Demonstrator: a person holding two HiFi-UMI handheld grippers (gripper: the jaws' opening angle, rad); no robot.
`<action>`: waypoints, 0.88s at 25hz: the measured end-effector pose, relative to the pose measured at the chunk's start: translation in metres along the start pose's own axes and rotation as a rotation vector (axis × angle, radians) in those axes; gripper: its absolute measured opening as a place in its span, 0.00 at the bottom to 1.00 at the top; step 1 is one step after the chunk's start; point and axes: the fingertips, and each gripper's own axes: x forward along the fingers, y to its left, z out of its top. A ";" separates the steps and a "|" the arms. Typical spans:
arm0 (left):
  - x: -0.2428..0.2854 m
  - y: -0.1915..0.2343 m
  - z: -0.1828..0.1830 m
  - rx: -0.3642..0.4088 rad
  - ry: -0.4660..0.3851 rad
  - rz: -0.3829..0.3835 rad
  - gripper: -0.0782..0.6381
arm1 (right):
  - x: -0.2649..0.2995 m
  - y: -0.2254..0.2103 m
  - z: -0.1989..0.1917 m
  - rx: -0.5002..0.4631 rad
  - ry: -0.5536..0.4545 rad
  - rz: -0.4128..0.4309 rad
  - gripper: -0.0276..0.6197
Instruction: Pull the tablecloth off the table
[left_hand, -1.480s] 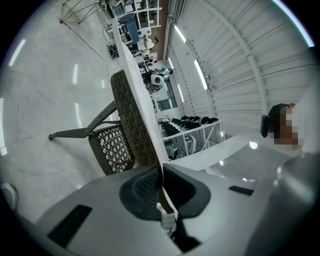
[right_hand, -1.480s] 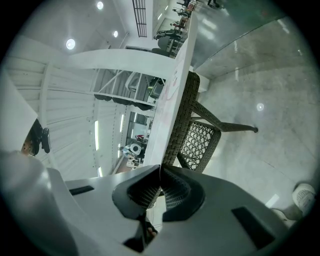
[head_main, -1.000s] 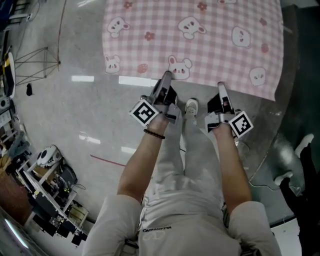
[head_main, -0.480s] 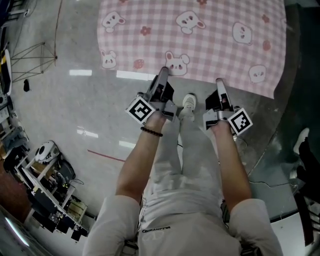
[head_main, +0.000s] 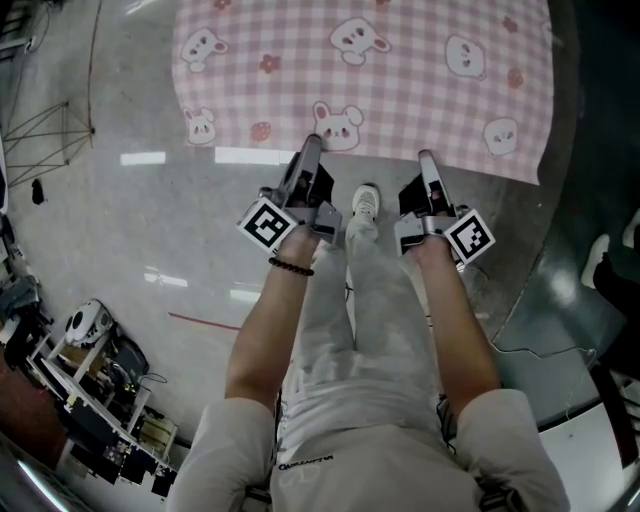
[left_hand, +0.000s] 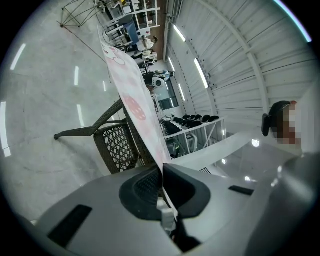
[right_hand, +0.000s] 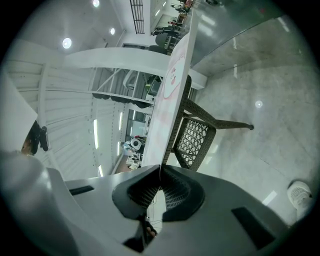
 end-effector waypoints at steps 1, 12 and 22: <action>0.000 -0.001 -0.001 -0.001 0.001 -0.004 0.12 | -0.001 -0.001 0.000 0.000 -0.004 0.000 0.06; -0.004 -0.001 -0.001 -0.025 0.026 0.030 0.12 | -0.002 0.003 -0.001 -0.013 0.001 -0.025 0.06; -0.002 -0.001 0.000 -0.027 0.045 0.040 0.11 | -0.002 0.004 -0.002 -0.012 -0.004 -0.050 0.06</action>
